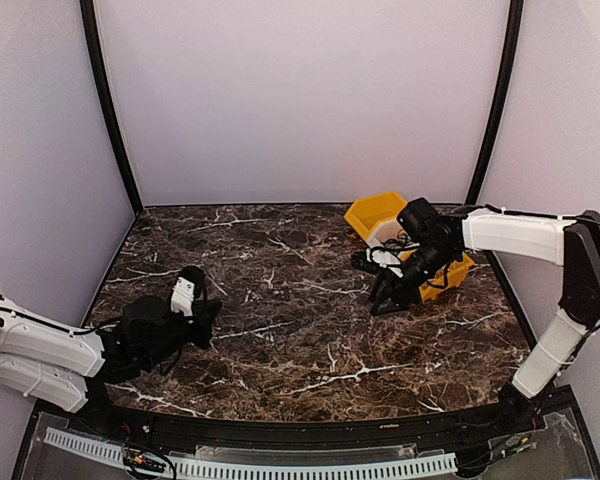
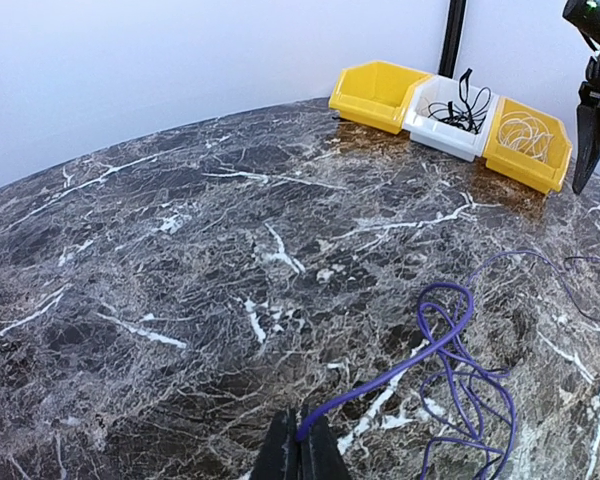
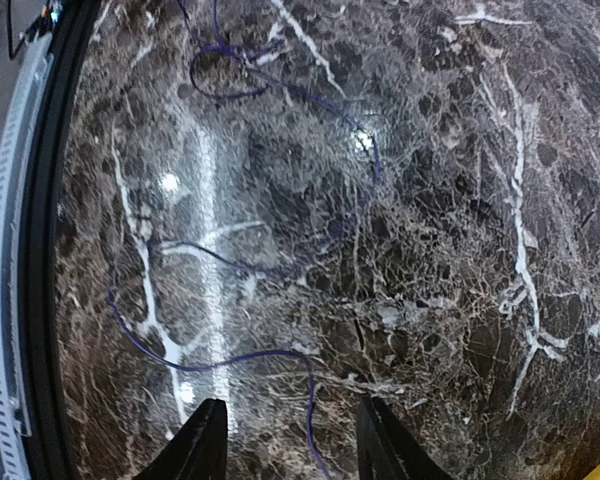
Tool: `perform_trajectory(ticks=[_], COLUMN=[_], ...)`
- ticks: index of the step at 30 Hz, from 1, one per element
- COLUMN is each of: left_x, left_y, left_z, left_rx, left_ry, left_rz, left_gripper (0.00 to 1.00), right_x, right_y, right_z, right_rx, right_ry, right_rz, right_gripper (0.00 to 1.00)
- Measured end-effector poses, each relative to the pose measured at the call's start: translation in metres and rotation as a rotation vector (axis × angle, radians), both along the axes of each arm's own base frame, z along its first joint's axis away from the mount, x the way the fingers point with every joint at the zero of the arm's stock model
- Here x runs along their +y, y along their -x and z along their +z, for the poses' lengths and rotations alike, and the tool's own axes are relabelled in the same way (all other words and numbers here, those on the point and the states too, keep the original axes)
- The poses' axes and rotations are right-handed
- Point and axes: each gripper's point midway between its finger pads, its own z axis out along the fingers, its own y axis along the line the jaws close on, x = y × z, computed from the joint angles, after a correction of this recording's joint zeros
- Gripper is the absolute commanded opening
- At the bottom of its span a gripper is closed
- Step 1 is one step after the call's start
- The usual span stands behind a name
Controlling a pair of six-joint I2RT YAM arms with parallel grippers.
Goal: Untangle the cables
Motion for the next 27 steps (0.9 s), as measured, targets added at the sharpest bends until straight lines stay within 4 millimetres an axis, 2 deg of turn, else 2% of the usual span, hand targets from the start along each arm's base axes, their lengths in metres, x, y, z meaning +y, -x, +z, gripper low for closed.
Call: perform_trajectory(ticks=[2,5,11,14,16,18,21,27], left_x=[0.000,0.000,0.000,0.000,-0.001,-0.002,-0.002,-0.004], left_y=[0.000,0.001,0.003,0.003,0.003,0.003,0.002,0.001], left_z=[-0.007,-0.022,-0.051,-0.055,-0.056,-0.054,-0.052,-0.052], left_rx=[0.015,0.051,0.125,0.137,0.139,0.136,0.132,0.131], left_ry=[-0.018,-0.046,-0.090,-0.090,-0.086,-0.077,-0.067,-0.055], left_rz=[0.001,0.002,0.000,0.002,0.002,0.003,0.004,0.006], left_gripper=[0.00,0.00,0.00,0.00,0.00,0.00,0.00,0.00], right_x=[-0.002,0.011,0.081,0.113,0.127,0.135,0.133,0.131], right_y=[-0.004,-0.010,-0.008,-0.013,-0.021,-0.029,-0.031,-0.033], right_z=[-0.016,-0.019,-0.002,-0.013,-0.025,-0.039,-0.054,-0.049], right_rx=[0.006,-0.034,-0.166,-0.166,-0.148,-0.126,-0.084,-0.055], right_ry=[0.054,0.084,0.023,0.020,0.030,0.049,0.084,0.111], right_rz=[0.006,0.037,0.152,0.158,0.145,0.121,0.088,0.048], right_gripper=[0.48,0.49,0.47,0.47,0.47,0.49,0.50,0.48])
